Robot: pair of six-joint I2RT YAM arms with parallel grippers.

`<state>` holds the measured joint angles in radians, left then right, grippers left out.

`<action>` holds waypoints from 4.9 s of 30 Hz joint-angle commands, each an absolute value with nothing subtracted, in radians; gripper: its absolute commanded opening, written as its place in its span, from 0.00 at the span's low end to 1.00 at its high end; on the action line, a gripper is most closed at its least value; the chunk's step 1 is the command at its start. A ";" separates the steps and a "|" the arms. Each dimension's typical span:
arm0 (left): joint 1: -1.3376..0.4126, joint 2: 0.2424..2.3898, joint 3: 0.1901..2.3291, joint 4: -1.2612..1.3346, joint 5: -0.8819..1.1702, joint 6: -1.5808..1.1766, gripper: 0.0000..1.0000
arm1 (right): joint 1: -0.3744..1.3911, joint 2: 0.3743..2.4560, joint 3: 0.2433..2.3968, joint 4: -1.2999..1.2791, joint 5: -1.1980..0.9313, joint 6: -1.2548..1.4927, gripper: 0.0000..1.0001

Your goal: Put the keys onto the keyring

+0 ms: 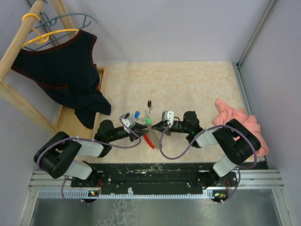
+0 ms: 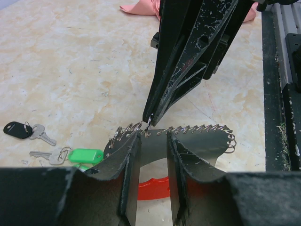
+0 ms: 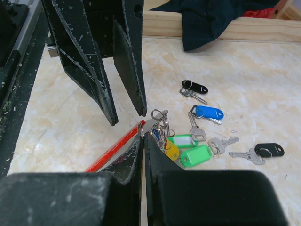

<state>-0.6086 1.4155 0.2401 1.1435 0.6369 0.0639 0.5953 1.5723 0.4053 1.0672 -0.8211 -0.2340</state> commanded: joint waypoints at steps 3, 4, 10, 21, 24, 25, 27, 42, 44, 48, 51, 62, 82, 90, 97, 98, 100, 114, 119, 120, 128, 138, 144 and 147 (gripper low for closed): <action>-0.604 1.432 0.214 1.273 0.630 0.045 0.34 | 0.601 1.559 0.408 1.124 -0.840 -0.230 0.00; -0.605 1.433 0.214 1.273 0.623 0.048 0.36 | 0.601 1.559 0.407 1.124 -0.839 -0.230 0.00; -0.604 1.452 0.207 1.313 0.609 0.049 0.39 | 0.601 1.556 0.408 1.126 -0.847 -0.227 0.00; -0.606 1.461 0.175 1.387 0.574 0.042 0.34 | 0.602 1.553 0.407 1.133 -0.853 -0.220 0.00; -0.604 1.458 0.223 1.281 0.634 0.061 0.27 | 0.601 1.554 0.407 1.135 -0.854 -0.217 0.00; -0.604 1.461 0.261 1.194 0.650 0.066 0.22 | 0.601 1.554 0.407 1.135 -0.854 -0.217 0.00; -0.604 1.482 0.344 1.034 0.661 0.064 0.11 | 0.601 1.554 0.406 1.137 -0.856 -0.215 0.00; -0.604 1.528 0.349 1.076 0.760 0.070 0.33 | 0.602 1.545 0.401 1.145 -0.859 -0.211 0.00; -0.603 1.523 0.345 1.068 0.756 0.076 0.32 | 0.601 1.542 0.397 1.153 -0.858 -0.209 0.00; -0.597 1.505 0.328 1.062 0.757 0.083 0.32 | 0.601 1.536 0.390 1.175 -0.853 -0.204 0.00; -0.595 1.483 0.315 1.054 0.749 0.083 0.30 | 0.601 1.533 0.390 1.175 -0.851 -0.204 0.00; -0.595 1.493 0.329 1.091 0.769 0.070 0.27 | 0.601 1.537 0.391 1.180 -0.869 -0.192 0.00; -0.596 1.506 0.332 1.136 0.799 0.050 0.00 | 0.610 1.562 0.414 1.156 -0.904 -0.183 0.00; -0.594 1.436 0.292 1.048 0.690 0.046 0.00 | 0.596 1.483 0.426 1.029 -0.834 -0.165 0.13; -0.581 1.354 0.247 0.987 0.570 -0.006 0.00 | 0.595 1.422 0.547 0.644 -0.724 -0.216 0.38; -0.579 1.338 0.240 0.971 0.547 -0.006 0.00 | 0.595 1.418 0.551 0.631 -0.690 -0.214 0.39; -0.576 1.299 0.227 0.934 0.488 -0.021 0.00 | 0.596 1.412 0.556 0.613 -0.608 -0.203 0.43; -0.568 1.009 0.066 0.900 0.254 -0.068 0.00 | 0.672 1.637 0.803 0.390 -0.248 -0.158 0.47; -0.566 0.988 0.050 0.917 0.229 -0.060 0.00 | 0.677 1.749 0.910 0.371 -0.136 -0.099 0.49; -0.566 0.992 0.053 0.917 0.230 -0.058 0.00 | 0.673 1.764 0.930 0.363 -0.140 -0.118 0.49; -0.565 1.010 0.058 0.925 0.240 -0.055 0.00 | 0.560 1.879 1.079 0.225 -0.308 -0.217 0.47; -0.563 0.980 0.036 0.943 0.209 -0.056 0.00 | 0.667 1.891 1.069 0.243 -0.314 -0.141 0.47; -0.561 0.938 0.019 0.940 0.204 -0.054 0.00 | 0.746 1.916 1.059 0.227 -0.155 -0.140 0.51; -0.561 0.931 0.017 0.938 0.201 -0.054 0.00 | 0.778 1.923 1.057 0.183 -0.078 -0.153 0.51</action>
